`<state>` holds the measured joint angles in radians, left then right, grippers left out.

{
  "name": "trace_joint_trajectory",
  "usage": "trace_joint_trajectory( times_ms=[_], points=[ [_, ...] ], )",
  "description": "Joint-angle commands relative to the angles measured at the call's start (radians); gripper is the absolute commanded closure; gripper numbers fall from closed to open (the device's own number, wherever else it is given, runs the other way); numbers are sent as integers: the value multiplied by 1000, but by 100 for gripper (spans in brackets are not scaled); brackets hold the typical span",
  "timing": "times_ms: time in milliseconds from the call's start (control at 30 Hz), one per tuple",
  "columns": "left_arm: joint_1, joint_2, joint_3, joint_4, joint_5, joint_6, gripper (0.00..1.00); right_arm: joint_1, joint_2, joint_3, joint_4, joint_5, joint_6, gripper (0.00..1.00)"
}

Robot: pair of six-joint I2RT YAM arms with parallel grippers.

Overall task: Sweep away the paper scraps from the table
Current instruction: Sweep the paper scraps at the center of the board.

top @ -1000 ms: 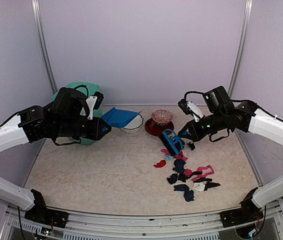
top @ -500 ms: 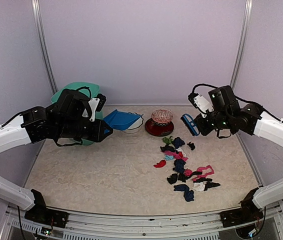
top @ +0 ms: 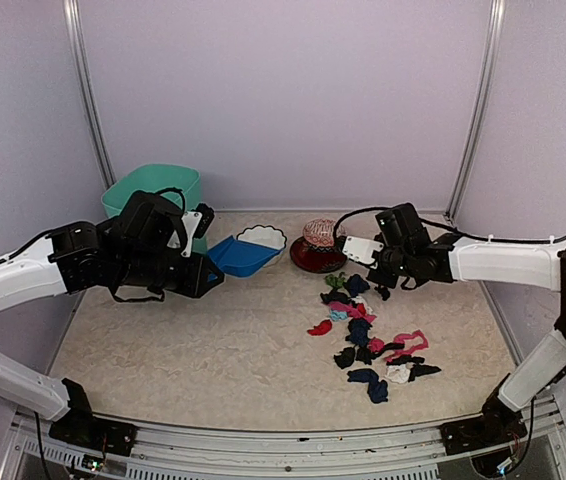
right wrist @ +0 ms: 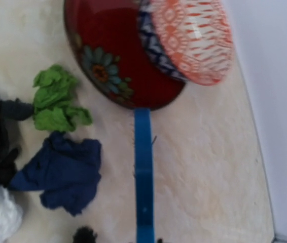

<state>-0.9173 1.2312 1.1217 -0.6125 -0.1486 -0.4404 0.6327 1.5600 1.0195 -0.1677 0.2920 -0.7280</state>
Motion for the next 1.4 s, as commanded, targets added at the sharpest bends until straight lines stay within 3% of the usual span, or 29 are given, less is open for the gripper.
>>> trace_joint_trajectory(
  times_ms=[0, 367, 800, 900, 1167, 1367],
  points=[
    [-5, -35, -21, 8, 18, -4, 100, -16, 81, -8, 117, -56, -103, 100],
    [-6, -78, -91, 60, 61, -13, 100, 4, 154, 31, 44, -256, 1, 100],
    [-68, -63, -135, 65, 8, -37, 100, 82, -29, -61, -40, -311, 97, 100],
    [-103, -32, -127, 36, -41, -33, 100, 85, -91, -75, -26, -261, 132, 100],
    [-207, 30, -133, 29, -97, -38, 100, 69, -241, -107, 6, 99, 219, 100],
    [-262, 93, -154, 50, -95, -18, 100, 11, -243, -117, -85, 178, 372, 100]
  ],
)
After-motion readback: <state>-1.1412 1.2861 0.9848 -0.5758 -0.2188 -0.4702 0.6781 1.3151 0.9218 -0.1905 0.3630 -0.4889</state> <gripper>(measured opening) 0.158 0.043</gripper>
